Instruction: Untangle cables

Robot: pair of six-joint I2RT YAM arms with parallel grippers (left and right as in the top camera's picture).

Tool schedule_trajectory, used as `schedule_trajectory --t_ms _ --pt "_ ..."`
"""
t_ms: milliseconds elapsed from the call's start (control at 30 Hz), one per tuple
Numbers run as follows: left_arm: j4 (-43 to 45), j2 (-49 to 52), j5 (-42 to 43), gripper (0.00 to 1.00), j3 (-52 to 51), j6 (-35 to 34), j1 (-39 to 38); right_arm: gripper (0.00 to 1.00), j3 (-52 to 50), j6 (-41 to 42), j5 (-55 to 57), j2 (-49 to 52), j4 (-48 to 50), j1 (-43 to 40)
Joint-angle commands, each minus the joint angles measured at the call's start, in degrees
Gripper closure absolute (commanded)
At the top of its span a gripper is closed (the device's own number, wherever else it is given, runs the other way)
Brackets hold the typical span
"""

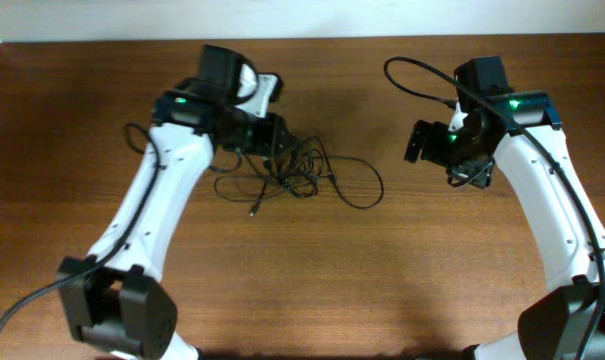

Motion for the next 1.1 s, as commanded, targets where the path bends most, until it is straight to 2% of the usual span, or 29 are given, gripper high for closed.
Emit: schedule_trajectory --t_ms 0,67,167,200,233,300,567,633,733,767,833,900,967,1067 --pt "-0.09 5.95 -7.52 0.69 -0.17 -2.62 -4.96 0.01 0.96 0.90 2.95 -0.85 -0.02 -0.35" --pt "0.24 9.94 -12.31 0.71 -0.17 -2.78 -6.75 0.01 0.96 0.50 2.95 -0.85 -0.02 -0.35" --pt "1.64 14.80 -12.74 0.82 -0.17 -3.43 -6.78 0.01 0.83 -0.22 2.95 -0.63 -0.04 -0.35" --pt "1.79 16.55 -14.01 0.85 -0.17 -8.04 -6.78 0.01 0.83 -0.20 2.93 -0.13 -0.09 -0.35" --pt "2.05 18.12 -18.78 0.85 -0.17 -16.85 -6.78 0.01 0.72 -0.20 2.91 0.31 -0.09 -0.35" --pt "5.33 20.17 -20.59 0.81 -0.17 -22.97 -6.80 0.01 0.46 -0.20 2.91 0.90 -0.26 -0.35" --pt "14.73 24.61 -15.21 0.76 -0.17 -23.17 -6.84 0.01 0.46 -0.20 2.93 0.92 -0.04 -0.35" --pt "14.51 24.61 -15.21 0.84 -0.17 -23.12 -6.84 0.01 0.46 -0.17 2.93 0.92 0.50 -0.35" --pt "14.43 24.61 -15.65 0.86 -0.17 -21.38 -6.78 0.01 0.46 -0.17 2.89 0.92 0.59 -0.35" --pt "14.19 24.61 -15.82 0.89 -0.17 -21.38 -6.49 0.01 0.46 -0.17 2.91 0.92 0.59 -0.35" --pt "9.51 24.39 -15.65 0.97 1.73 -18.67 -6.16 0.01 0.46 -0.22 2.91 0.92 0.59 -0.35" --pt "4.15 24.39 -15.63 1.00 5.44 -17.53 -6.19 0.01 0.46 -0.63 2.91 0.92 0.61 -0.35" --pt "1.31 24.39 -15.63 1.00 7.50 -17.49 -6.19 0.01 0.46 -0.63 2.91 0.92 0.61 -0.35" --pt "-4.50 23.71 -15.61 1.00 12.87 -13.60 -6.19 0.01 0.46 -0.63 2.60 0.92 0.61 -0.35"
